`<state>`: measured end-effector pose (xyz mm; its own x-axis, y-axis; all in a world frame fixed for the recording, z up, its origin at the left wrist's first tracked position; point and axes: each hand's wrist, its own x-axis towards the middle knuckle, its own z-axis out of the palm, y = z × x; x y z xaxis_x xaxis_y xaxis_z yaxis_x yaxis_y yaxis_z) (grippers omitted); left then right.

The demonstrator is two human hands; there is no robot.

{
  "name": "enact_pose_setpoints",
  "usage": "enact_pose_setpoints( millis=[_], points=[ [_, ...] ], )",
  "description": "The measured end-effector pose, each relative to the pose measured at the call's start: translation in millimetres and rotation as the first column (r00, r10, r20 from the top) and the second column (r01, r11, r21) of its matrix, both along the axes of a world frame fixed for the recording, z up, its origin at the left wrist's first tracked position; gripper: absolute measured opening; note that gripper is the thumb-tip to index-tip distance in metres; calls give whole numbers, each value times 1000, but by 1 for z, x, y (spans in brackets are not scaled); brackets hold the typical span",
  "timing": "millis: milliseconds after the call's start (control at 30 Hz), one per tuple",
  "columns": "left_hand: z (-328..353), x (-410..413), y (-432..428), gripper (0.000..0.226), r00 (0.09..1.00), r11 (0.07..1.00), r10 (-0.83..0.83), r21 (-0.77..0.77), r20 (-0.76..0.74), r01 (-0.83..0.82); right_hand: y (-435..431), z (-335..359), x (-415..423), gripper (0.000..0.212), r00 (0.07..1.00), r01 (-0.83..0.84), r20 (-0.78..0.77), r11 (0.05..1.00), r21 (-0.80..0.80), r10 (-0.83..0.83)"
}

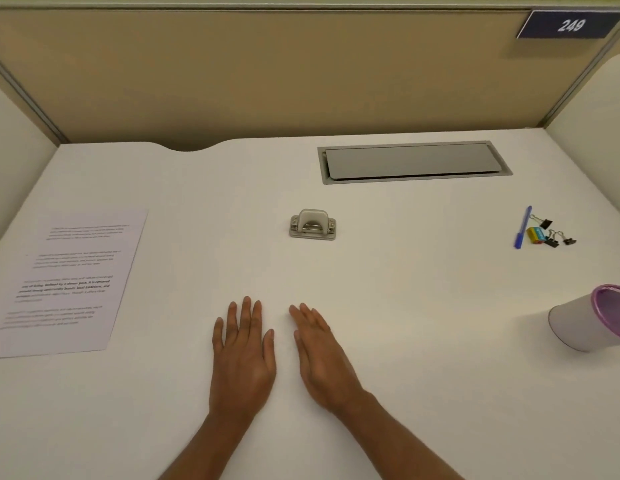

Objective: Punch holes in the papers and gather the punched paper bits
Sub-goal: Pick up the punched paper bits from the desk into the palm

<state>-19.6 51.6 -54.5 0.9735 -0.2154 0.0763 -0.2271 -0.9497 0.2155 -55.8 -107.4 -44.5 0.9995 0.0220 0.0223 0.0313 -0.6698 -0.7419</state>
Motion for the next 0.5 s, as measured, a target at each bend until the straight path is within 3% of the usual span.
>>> enact_pose_setpoints(
  millis=[133, 200, 267, 333, 433, 500],
  points=[
    [3, -1, 0, 55, 1000, 1000, -16, -12, -1, 16, 15, 17, -16, 45, 996, 42, -81, 971, 234, -23],
    [5, 0, -1, 55, 1000, 1000, -15, -9, -5, 15, 8, 30, -21, 42, 972, 236, -90, 899, 368, -218],
    [5, 0, -1, 54, 1000, 1000, -11, 0, -6, 11, -10, 36, -28, 39, 877, 457, -38, 806, 377, -479],
    [4, 0, -1, 54, 1000, 1000, -11, -2, -15, 11, -29, 36, -43, 51, 802, 566, -48, 733, 377, -595],
    [2, -1, 0, 54, 1000, 1000, -10, 8, -16, 11, -30, 28, -66, 82, 873, 483, -106, 814, 321, -476],
    [3, -1, 0, 54, 1000, 1000, -5, 7, -17, 6, -19, 20, -70, 89, 919, 395, -120, 874, 283, -376]
  ],
)
